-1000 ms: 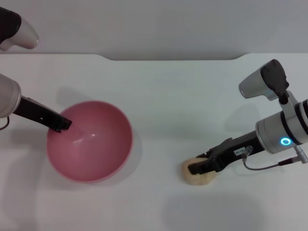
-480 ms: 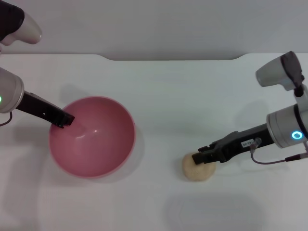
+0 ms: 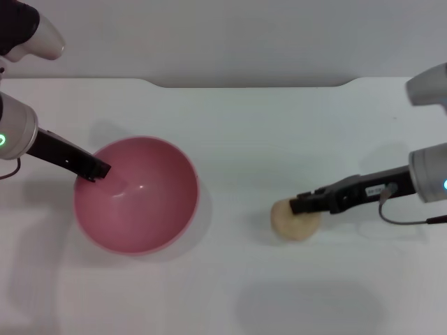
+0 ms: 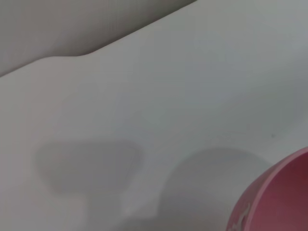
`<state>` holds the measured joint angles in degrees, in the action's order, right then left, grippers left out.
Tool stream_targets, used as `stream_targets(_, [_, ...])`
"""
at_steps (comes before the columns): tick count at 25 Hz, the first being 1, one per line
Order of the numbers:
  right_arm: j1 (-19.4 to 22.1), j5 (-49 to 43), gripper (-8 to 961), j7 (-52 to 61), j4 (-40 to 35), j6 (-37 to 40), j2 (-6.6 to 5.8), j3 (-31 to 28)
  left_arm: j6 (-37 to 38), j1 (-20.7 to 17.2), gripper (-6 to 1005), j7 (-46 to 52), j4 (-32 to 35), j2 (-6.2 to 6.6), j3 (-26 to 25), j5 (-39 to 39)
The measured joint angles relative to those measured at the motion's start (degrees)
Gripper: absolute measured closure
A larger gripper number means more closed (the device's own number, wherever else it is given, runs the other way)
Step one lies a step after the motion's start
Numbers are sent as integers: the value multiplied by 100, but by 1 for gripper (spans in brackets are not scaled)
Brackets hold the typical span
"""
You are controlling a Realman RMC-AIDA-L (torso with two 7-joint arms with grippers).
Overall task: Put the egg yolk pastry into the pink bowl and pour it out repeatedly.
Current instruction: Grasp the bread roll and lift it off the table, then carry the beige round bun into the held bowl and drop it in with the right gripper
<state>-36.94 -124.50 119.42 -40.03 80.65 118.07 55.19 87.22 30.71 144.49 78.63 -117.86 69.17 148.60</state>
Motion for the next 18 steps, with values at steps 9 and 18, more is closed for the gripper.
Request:
stream_targets(9, [340, 1252, 794, -843, -1217, 679, -19, -173, 19, 429, 1000, 212, -532, -15, 262, -26])
stream_targets(18, [-48, 1443, 842, -1444, -1600, 794, 63, 801, -201, 983, 988, 484, -1075, -75, 1403, -282])
